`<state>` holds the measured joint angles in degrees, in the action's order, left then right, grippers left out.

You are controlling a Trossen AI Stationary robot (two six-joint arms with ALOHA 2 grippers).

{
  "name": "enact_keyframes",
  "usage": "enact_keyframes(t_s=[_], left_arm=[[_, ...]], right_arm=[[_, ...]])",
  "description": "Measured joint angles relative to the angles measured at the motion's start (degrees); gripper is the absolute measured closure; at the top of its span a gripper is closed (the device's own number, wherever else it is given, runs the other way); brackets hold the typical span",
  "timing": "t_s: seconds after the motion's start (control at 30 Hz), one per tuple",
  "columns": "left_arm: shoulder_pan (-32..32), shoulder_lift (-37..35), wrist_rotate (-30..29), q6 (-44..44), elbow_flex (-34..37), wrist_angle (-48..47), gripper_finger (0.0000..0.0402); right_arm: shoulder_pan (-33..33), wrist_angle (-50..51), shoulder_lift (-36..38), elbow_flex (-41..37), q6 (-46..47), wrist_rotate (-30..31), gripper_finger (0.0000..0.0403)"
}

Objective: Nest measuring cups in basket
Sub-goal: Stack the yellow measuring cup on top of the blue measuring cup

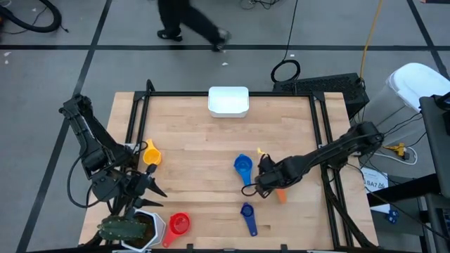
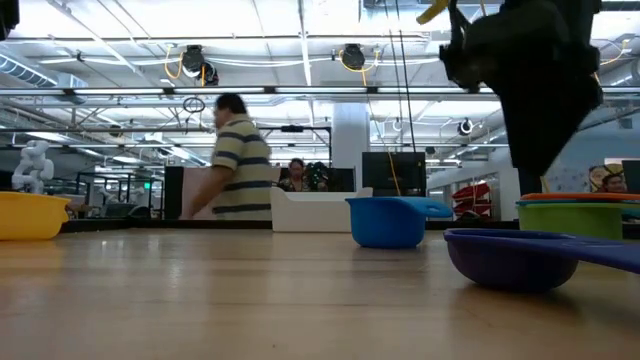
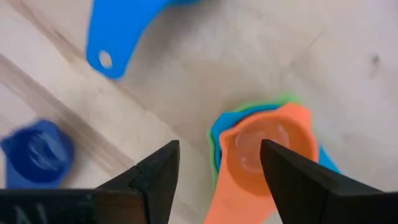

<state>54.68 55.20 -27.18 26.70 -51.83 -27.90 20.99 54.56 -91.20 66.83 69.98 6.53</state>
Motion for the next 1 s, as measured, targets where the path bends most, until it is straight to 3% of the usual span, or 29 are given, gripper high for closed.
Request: enact_keyframes(t_s=[0.17, 0.47, 0.67, 1.0], left_arm=[[0.0, 0.0, 0.0, 0.02, 0.0, -0.03, 0.0252], [-1.24, 0.0, 0.0, 1.25, 0.0, -0.07, 0.0252], [-2.11, 0.0, -0.24, 2.53, 0.0, -0.01, 0.0252], [-2.16, 0.0, -2.71, 2.02, 0.0, -0.69, 0.0252]], right_arm=[[-0.81, -1.34, 2.89, 0.02, -0.32, 4.2, 0.0186], [-1.4, -11.75, 2.93, 0.02, -7.53, 3.7, 0.0196], [2.53, -18.14, 2.32, 0.04, -3.82, 0.87, 0.0202], [6.98, -20.29, -1.91, 0.04, -2.18, 2.3, 0.0202]])
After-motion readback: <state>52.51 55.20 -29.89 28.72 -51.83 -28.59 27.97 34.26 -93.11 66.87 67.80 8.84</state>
